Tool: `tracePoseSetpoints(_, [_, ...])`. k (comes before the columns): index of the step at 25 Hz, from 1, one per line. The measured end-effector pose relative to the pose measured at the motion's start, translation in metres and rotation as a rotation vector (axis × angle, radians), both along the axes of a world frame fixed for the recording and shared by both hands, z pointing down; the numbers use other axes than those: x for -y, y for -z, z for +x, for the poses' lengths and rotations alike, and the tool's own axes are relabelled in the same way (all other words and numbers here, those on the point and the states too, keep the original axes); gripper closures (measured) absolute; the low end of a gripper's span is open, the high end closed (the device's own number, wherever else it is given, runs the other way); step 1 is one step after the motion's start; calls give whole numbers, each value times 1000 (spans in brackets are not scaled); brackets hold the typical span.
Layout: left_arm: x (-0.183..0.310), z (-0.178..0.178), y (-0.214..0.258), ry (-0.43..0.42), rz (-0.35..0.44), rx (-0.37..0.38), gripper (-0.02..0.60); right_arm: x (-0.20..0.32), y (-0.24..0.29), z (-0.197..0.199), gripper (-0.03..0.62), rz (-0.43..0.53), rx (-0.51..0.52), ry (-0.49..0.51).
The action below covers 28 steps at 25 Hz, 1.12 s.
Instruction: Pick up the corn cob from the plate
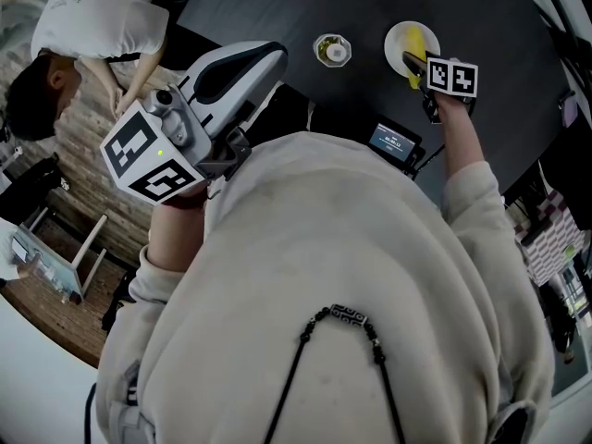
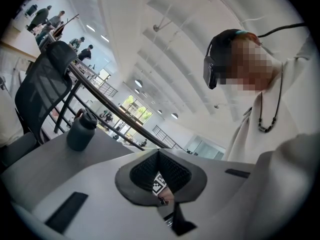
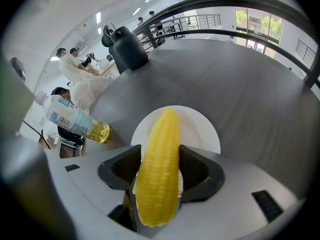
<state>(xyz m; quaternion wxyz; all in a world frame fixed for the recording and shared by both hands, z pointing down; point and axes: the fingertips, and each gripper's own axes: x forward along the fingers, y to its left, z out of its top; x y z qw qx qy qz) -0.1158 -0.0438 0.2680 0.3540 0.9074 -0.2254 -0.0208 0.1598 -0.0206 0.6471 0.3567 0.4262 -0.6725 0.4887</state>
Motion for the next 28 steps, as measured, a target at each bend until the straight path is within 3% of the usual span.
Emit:
tracePoseSetpoints(15, [-3,10,15,-49,57,7,578,1,22,7,347,61,10,-36])
tracePoseSetpoints(28, [-2,58,27,-225,114,6,578,-39,57,49,347,150,24,-207])
